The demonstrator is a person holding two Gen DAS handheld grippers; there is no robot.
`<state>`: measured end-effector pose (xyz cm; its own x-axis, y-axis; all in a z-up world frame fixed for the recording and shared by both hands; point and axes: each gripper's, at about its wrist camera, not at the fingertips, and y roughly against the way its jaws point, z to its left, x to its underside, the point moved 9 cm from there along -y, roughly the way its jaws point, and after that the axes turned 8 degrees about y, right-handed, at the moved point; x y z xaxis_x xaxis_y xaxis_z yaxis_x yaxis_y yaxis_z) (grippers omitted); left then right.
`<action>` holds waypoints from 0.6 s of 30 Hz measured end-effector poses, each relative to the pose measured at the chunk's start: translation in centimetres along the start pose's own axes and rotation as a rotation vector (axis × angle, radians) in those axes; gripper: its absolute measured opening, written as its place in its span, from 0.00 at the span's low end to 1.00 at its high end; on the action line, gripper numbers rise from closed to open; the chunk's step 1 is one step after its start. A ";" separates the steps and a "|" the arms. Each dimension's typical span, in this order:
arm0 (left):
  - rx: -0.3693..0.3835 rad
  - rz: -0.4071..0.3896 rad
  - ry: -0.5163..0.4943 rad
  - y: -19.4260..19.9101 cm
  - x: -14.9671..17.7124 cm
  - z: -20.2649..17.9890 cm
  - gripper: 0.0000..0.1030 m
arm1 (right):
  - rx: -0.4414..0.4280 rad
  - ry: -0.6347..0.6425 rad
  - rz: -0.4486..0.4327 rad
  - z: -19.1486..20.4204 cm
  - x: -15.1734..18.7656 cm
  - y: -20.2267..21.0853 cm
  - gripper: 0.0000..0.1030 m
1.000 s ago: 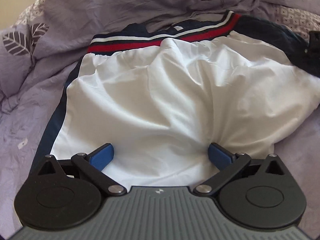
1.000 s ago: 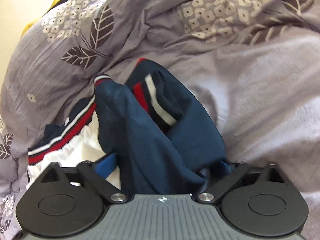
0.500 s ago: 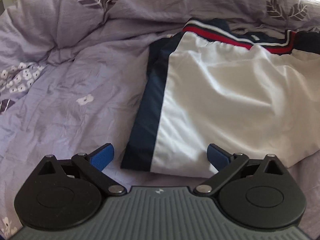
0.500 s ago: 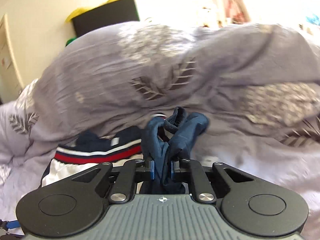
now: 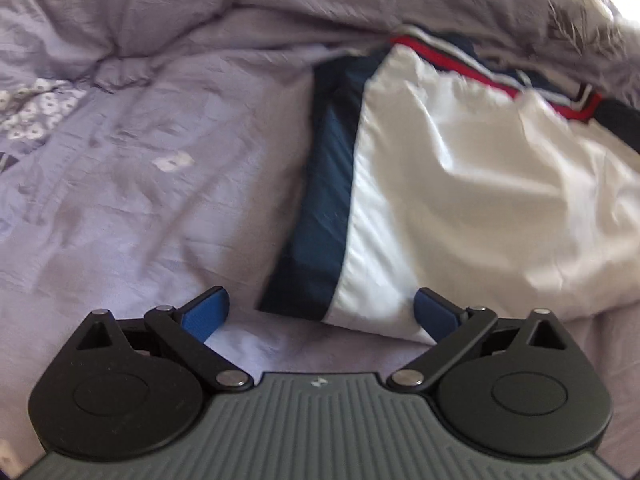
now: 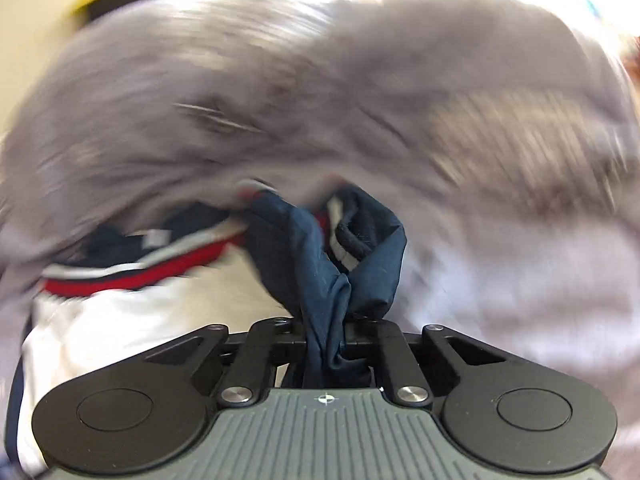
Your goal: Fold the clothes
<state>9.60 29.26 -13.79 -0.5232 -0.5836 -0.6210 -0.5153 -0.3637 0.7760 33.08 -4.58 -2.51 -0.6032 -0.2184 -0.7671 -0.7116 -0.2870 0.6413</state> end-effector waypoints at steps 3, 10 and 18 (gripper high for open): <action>-0.016 -0.061 0.071 2.5 -3.2 3.0 0.98 | -0.122 0.280 -0.080 9.2 -2.7 2.2 0.12; -0.086 -0.103 0.236 4.3 -5.9 10.4 0.98 | -0.363 0.895 -0.054 31.5 5.1 1.2 0.11; -0.010 -0.026 0.335 2.7 -4.2 11.1 0.98 | -0.334 1.032 -0.110 35.2 11.2 0.2 0.13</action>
<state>2.87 38.80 -10.30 -0.2570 -0.7799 -0.5708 -0.5182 -0.3873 0.7625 13.44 25.74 -10.35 0.1619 -0.8090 -0.5650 -0.5154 -0.5576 0.6508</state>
